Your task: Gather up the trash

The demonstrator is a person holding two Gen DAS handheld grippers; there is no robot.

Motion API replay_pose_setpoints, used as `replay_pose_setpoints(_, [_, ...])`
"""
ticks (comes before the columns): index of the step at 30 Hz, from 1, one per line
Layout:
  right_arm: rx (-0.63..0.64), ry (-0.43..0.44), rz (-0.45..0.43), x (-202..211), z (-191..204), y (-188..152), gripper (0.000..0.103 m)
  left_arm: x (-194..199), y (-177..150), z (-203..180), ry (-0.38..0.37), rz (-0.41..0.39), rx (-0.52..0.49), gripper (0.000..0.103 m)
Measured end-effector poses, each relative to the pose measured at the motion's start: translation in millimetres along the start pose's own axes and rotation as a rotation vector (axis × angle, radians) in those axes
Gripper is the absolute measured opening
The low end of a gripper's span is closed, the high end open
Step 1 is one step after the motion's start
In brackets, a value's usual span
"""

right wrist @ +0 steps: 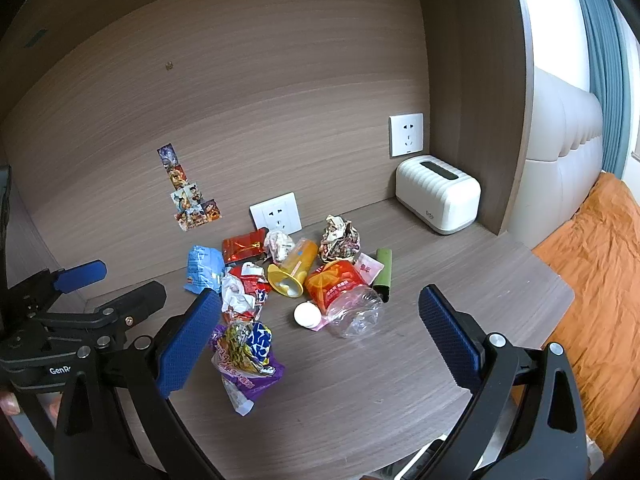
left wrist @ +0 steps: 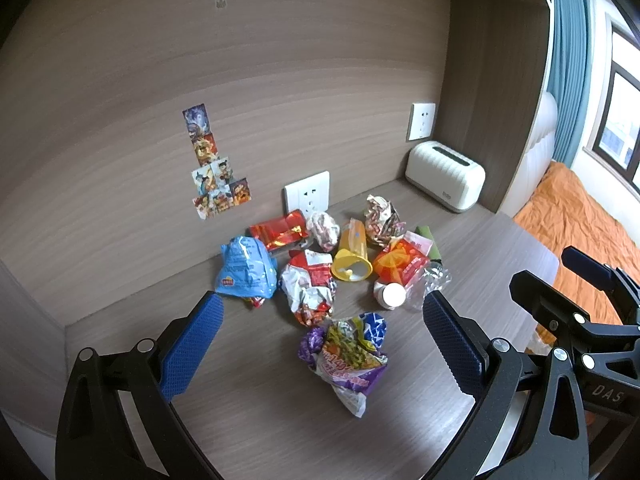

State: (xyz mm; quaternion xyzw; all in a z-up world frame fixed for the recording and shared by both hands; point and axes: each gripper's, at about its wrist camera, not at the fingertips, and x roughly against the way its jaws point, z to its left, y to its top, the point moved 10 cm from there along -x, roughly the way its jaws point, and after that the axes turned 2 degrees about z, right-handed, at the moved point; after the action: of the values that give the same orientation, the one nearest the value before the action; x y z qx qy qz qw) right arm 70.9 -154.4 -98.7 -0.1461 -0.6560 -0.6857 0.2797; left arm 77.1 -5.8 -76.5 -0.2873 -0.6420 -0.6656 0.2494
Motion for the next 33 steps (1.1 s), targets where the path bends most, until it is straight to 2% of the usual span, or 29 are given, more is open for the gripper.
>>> replay_pose_setpoints(24, [-0.001, 0.022, 0.033, -21.8, 2.2, -0.5, 0.099, -19.9, 2.2, 7.6, -0.005, 0.027, 0.014, 0.098])
replay_pose_setpoints(33, [0.023, 0.015, 0.075, -42.4, 3.4, -9.4, 0.099, -44.8, -28.0, 17.1, -0.020, 0.073, -0.003, 0.098])
